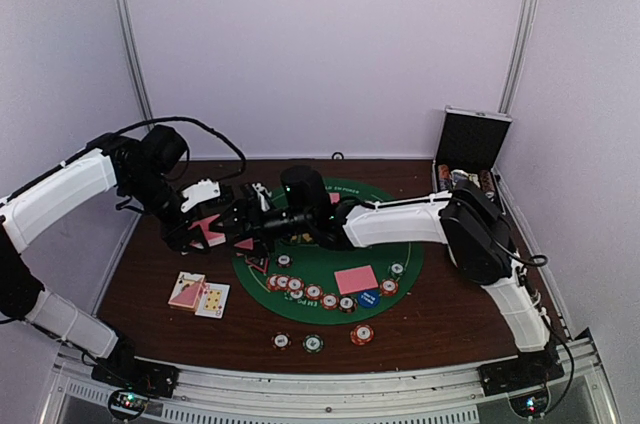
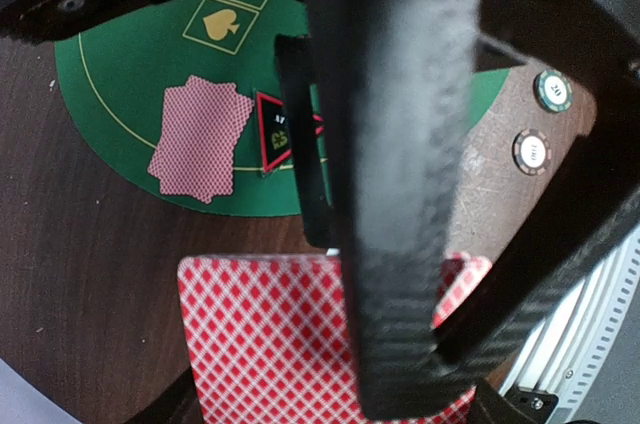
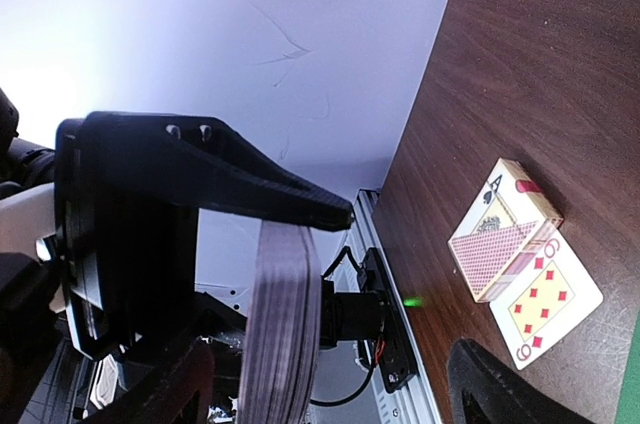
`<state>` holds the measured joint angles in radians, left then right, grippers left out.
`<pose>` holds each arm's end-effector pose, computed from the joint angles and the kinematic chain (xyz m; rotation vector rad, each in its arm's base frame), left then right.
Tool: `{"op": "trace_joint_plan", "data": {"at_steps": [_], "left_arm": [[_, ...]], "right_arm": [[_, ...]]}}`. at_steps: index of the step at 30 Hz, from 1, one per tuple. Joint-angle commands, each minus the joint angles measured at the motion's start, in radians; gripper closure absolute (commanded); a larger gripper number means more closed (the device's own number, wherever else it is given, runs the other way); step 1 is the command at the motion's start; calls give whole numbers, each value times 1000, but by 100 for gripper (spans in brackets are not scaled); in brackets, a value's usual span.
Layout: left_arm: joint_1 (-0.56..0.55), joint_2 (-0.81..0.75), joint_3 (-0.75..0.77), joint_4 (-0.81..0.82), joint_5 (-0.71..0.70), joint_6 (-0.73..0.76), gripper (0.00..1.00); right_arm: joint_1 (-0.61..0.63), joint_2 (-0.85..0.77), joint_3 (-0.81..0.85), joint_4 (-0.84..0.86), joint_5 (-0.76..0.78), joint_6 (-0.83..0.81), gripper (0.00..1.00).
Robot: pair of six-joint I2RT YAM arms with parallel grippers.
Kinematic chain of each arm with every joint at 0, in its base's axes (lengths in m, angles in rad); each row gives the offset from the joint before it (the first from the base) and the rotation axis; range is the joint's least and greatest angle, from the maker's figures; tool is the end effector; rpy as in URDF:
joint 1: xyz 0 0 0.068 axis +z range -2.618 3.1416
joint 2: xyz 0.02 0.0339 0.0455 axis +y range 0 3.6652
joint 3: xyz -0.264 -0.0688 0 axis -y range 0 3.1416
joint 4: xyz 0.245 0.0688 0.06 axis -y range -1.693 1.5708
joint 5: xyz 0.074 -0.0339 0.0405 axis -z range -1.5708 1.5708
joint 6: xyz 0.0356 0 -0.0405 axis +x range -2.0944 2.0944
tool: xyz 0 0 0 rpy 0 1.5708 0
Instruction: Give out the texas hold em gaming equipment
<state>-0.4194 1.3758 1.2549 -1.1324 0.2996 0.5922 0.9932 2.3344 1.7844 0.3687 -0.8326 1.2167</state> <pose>0.2268 -0.1126 0.2999 1.4039 2.3964 -0.3791 0.2723 0.4661 0.2096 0.5569 -2.2633 -2.0627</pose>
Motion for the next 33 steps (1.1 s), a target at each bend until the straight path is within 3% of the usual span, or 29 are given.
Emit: {"op": "trace_joint_plan", "data": {"at_steps": [1,12,23,33], "left_arm": [[-19,6,-3,45,27,-11,100],[-51,13,-27,78,15,-9,100],[-53,-4,-45,100,-1,2,100],[-53,8,-49,107,-1,0,100]], "right_arm": [[11,44,70,36,-12,37,16],[13,93,129,-102,-24,40,24],[-39,-22,-53,-135,-25,-1,28],[-42,-83,-92,-20,-26,62,34]]}}
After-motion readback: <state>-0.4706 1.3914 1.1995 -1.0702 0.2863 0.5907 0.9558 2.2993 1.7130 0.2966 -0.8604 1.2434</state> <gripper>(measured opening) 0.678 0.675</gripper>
